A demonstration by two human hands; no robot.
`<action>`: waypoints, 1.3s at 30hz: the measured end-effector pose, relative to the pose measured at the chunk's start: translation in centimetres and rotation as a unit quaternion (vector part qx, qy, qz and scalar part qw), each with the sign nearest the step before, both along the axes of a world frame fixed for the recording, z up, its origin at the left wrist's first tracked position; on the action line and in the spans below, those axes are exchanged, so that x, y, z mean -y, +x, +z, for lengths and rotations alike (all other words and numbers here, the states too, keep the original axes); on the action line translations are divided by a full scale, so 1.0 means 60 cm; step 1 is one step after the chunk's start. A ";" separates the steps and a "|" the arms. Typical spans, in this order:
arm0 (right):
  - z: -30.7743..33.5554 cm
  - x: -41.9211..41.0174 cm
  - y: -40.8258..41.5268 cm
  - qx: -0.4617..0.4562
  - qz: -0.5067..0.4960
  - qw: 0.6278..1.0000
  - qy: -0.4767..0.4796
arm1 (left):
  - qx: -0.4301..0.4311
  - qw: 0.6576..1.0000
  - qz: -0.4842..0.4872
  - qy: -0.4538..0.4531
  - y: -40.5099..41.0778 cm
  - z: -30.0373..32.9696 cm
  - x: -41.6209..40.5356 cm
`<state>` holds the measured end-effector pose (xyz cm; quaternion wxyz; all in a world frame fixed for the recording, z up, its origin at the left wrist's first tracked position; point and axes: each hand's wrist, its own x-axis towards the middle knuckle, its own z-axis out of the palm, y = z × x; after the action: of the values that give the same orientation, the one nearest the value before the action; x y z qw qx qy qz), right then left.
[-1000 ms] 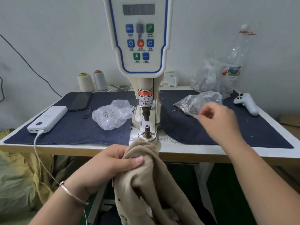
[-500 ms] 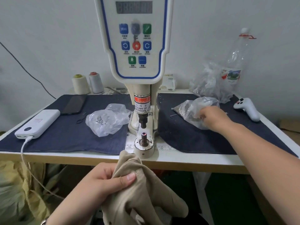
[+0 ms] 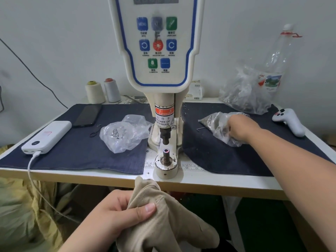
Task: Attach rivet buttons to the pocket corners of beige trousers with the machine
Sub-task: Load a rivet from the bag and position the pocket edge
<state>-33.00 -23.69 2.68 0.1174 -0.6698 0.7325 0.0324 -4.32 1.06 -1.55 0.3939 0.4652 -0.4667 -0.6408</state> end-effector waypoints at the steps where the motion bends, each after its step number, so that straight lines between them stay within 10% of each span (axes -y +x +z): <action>1: -0.002 -0.001 -0.002 0.007 -0.003 1.000 -0.006 | 0.003 1.000 -0.006 0.000 -0.001 0.000 0.000; 24: -0.033 -0.008 -0.058 0.035 0.054 0.974 -0.217 | -0.006 0.999 0.029 0.017 -0.009 0.003 0.004; 35: -0.013 -0.111 -0.064 0.274 0.000 0.855 -0.440 | -0.017 1.000 0.009 0.005 -0.011 0.003 -0.004; 39: -0.004 -0.163 -0.006 0.532 -0.055 0.764 -0.359 | -0.015 1.000 0.026 0.004 -0.007 0.001 -0.009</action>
<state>-33.34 -13.93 2.45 0.2407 -0.5309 0.5461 -0.6016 -4.72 1.60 -1.51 0.4157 0.4685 -0.4463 -0.6392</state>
